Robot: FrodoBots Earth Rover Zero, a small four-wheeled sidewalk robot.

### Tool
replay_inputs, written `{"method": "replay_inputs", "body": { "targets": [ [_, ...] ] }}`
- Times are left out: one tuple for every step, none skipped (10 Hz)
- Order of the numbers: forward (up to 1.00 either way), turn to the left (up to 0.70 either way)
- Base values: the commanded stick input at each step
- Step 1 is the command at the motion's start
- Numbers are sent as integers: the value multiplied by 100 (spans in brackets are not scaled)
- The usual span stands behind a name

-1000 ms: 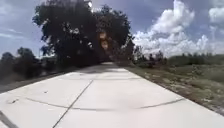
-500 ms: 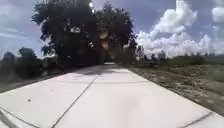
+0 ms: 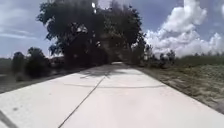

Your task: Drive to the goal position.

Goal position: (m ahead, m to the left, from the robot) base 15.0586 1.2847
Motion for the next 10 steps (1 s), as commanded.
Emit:
{"method": "replay_inputs", "body": {
  "targets": [
    [85, 0],
    [85, 0],
    [85, 0],
    [85, 0],
    [85, 0],
    [85, -2],
    [85, -4],
    [85, -25],
    [85, -31],
    [85, -25]
  ]
}}
